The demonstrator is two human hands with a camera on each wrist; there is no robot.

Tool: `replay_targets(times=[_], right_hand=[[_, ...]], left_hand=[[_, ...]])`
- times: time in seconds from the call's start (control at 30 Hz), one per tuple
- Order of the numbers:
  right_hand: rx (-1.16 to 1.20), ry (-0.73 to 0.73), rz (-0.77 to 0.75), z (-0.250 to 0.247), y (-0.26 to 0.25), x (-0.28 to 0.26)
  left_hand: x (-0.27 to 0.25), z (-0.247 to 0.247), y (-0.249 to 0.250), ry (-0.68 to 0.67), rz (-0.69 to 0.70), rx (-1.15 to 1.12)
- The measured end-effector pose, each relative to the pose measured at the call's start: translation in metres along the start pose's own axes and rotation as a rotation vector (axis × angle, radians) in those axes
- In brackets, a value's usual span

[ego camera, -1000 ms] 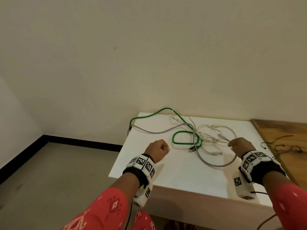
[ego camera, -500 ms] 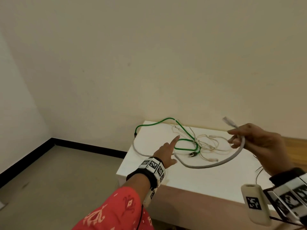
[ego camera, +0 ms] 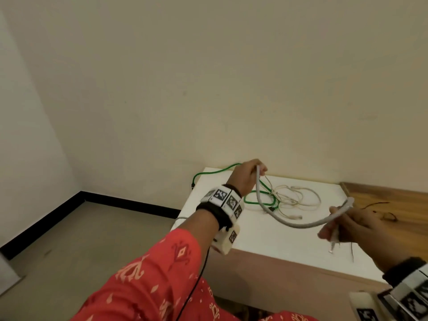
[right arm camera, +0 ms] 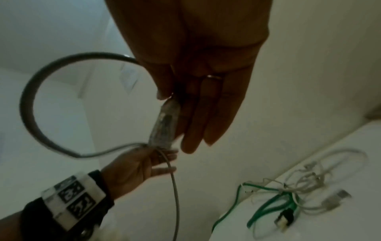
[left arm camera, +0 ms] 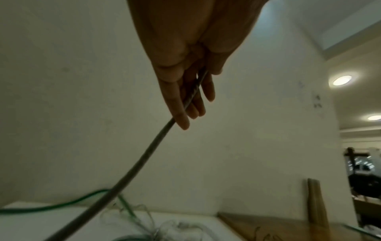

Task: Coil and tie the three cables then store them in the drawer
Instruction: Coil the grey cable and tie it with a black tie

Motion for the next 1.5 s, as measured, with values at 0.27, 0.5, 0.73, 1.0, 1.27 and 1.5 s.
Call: replay_targets(times=[0.27, 0.5, 0.73, 1.0, 1.27, 1.5], right_hand=[[0.355, 0.041, 0.235, 0.025, 0.005, -0.014], [0.391, -0.031, 0.2, 0.035, -0.005, -0.013], [0.354, -0.007, 0.232, 0.035, 0.005, -0.016], [0.312, -0.161, 0.205, 0.06, 0.011, -0.023], [0.388, -0.014, 0.312, 0.053, 0.018, -0.024], [0.791, -0.059, 0.426, 0.025, 0.015, -0.037]], left_hand=[[-0.01, -0.031, 0.109, -0.215, 0.167, -0.551], [-0.012, -0.067, 0.171, -0.294, 0.384, -0.681], [0.019, -0.054, 0.037, -0.053, 0.15, 0.377], [-0.039, -0.033, -0.04, -0.086, -0.114, 0.278], [-0.13, 0.065, -0.023, -0.869, -0.246, -0.209], [-0.113, 0.045, -0.023, -0.489, -0.19, -0.241]])
Point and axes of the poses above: each hand's wrist, its own x-axis towards the middle knuckle, its own z-axis out of the palm, y = z × x, the point moved 5 cm from there along x, towards the middle knuckle, and after that the axes turned 15 degrees about -z, right-handed, at the moved point
